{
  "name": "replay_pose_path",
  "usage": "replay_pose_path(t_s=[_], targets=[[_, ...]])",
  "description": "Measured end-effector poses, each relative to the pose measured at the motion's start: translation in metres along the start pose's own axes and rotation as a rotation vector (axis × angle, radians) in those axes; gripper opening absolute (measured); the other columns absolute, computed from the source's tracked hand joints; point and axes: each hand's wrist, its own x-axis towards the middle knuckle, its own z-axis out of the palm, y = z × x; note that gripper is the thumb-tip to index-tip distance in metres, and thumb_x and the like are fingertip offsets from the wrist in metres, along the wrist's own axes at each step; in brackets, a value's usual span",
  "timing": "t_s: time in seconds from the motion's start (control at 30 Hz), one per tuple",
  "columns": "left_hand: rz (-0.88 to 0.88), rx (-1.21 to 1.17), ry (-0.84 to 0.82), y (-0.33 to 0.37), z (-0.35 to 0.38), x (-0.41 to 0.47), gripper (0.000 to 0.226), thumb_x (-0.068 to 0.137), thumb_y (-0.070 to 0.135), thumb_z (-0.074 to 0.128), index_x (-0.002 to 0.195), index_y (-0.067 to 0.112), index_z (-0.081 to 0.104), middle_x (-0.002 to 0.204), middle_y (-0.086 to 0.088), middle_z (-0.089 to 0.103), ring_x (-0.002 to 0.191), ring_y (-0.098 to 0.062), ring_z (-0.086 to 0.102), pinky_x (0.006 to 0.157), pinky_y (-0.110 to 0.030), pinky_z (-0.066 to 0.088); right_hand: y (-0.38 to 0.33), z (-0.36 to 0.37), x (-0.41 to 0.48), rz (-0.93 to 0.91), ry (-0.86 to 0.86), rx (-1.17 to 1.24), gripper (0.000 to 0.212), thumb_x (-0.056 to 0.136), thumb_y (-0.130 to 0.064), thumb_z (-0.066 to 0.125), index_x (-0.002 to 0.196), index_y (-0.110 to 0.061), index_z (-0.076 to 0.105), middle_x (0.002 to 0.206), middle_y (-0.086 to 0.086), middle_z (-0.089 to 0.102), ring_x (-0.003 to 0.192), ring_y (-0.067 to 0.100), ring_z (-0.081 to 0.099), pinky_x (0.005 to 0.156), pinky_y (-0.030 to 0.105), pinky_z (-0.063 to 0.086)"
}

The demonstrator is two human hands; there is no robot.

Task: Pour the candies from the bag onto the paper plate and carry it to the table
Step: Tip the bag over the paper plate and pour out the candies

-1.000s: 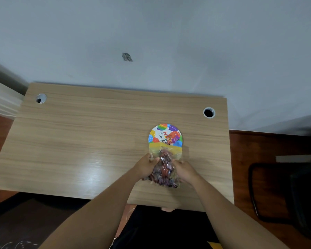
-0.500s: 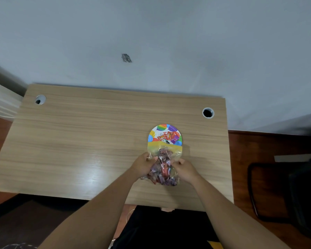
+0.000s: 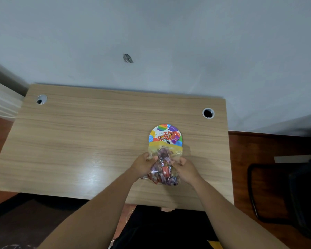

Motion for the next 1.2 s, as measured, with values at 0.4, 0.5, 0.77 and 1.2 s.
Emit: replay_pose_path(t_s=[0.4,0.5,0.77,1.2], targets=[[-0.006,-0.051,0.004,0.001,0.0,-0.001,0.026,0.106,0.027,0.067,0.111,0.002,0.073,0.078,-0.01,0.073,0.045,0.002,0.063,0.049,-0.012,0.048,0.006,0.0,0.007,0.029,0.002,-0.029,0.028,0.105,-0.028,0.064,0.112,-0.004,0.076,0.11,0.022,0.079,0.076,0.019,0.064,0.065,0.03,0.044],[-0.013,-0.09,0.006,0.001,0.0,-0.002,0.033,0.106,0.028,0.066,0.122,-0.001,0.071,0.085,-0.012,0.076,0.055,-0.008,0.066,0.054,-0.017,0.053,0.004,-0.001,0.008,0.036,-0.009,-0.028,0.025,0.105,-0.027,0.062,0.113,-0.011,0.079,0.112,0.016,0.081,0.079,0.018,0.068,0.06,0.026,0.048],[-0.014,-0.124,-0.03,0.0,-0.003,-0.002,0.034,0.106,0.029,0.067,0.128,0.004,0.068,0.088,-0.017,0.078,0.062,-0.014,0.07,0.058,-0.022,0.057,0.002,-0.003,0.007,0.063,-0.021,-0.016,0.023,0.105,-0.03,0.066,0.112,-0.01,0.075,0.1,0.01,0.078,0.071,0.017,0.064,0.058,0.025,0.046],[-0.053,-0.259,-0.016,0.0,-0.003,-0.001,0.031,0.101,0.018,0.074,0.126,-0.001,0.069,0.1,-0.024,0.081,0.072,-0.026,0.075,0.059,-0.029,0.065,0.009,0.003,0.01,0.061,-0.034,0.039,0.046,0.098,-0.044,0.072,0.118,-0.002,0.067,0.117,0.02,0.078,0.096,0.027,0.076,0.078,0.036,0.053]])
